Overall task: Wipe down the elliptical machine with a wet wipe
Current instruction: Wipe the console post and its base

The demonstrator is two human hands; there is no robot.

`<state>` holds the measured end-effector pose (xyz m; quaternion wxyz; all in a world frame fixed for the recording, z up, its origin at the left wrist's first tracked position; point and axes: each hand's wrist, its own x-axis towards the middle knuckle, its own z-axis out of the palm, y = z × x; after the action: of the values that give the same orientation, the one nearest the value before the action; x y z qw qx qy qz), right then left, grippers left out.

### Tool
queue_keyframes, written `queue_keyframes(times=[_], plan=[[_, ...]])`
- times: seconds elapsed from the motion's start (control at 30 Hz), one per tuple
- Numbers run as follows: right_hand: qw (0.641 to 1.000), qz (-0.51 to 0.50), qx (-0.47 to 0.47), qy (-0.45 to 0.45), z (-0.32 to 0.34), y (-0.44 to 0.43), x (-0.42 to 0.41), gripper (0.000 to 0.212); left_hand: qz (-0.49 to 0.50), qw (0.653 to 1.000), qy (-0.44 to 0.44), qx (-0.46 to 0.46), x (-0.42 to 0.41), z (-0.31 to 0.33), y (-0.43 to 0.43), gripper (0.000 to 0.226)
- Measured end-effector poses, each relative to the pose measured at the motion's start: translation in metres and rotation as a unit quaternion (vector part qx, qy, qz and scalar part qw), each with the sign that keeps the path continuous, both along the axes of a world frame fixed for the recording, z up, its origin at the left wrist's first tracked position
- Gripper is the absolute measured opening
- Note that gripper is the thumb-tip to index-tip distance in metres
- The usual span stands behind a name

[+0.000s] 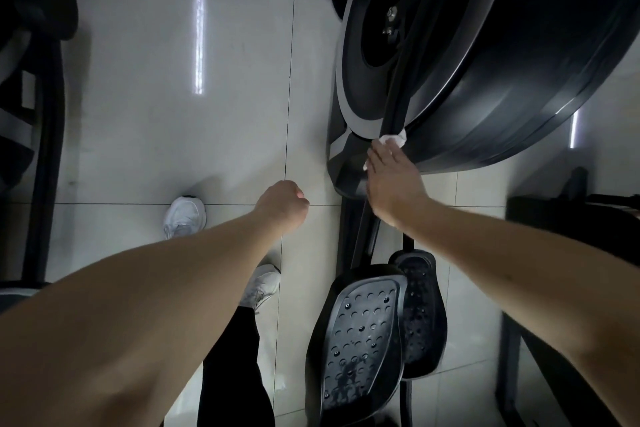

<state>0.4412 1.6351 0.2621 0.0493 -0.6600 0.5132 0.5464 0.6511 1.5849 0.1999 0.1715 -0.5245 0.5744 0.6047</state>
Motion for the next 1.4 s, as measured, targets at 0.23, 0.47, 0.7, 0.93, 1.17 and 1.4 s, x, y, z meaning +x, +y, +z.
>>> queue_keyframes(times=[0.23,0.47,0.7,0.93,1.17,1.4], plan=[[0.985,-0.028,0.118,-0.124,-0.008,0.111,0.042,0.064,-0.012,1.000,0.001,-0.010,0.003,0.002,0.002,0.026],[0.991,-0.064,-0.082,-0.083,-0.001,0.011,-0.002,0.066,-0.006,1.000,-0.009,-0.010,-0.001,0.000,0.005,0.031],[0.972,-0.142,-0.118,-0.143,-0.020,0.064,0.012,0.055,-0.068,0.997,-0.006,-0.027,-0.011,-0.001,0.023,0.021],[0.927,-0.193,-0.169,-0.273,-0.034,0.168,0.043,0.045,-0.124,0.992,-0.013,-0.025,-0.026,0.009,0.035,0.015],[0.617,-0.465,-0.486,-0.409,-0.019,0.126,0.032,0.015,-0.167,0.984,-0.009,-0.056,-0.050,0.013,0.042,0.035],[0.544,-0.628,-0.461,-0.311,-0.057,0.145,0.053,0.004,-0.202,0.977,-0.018,-0.059,-0.055,0.007,0.052,0.031]])
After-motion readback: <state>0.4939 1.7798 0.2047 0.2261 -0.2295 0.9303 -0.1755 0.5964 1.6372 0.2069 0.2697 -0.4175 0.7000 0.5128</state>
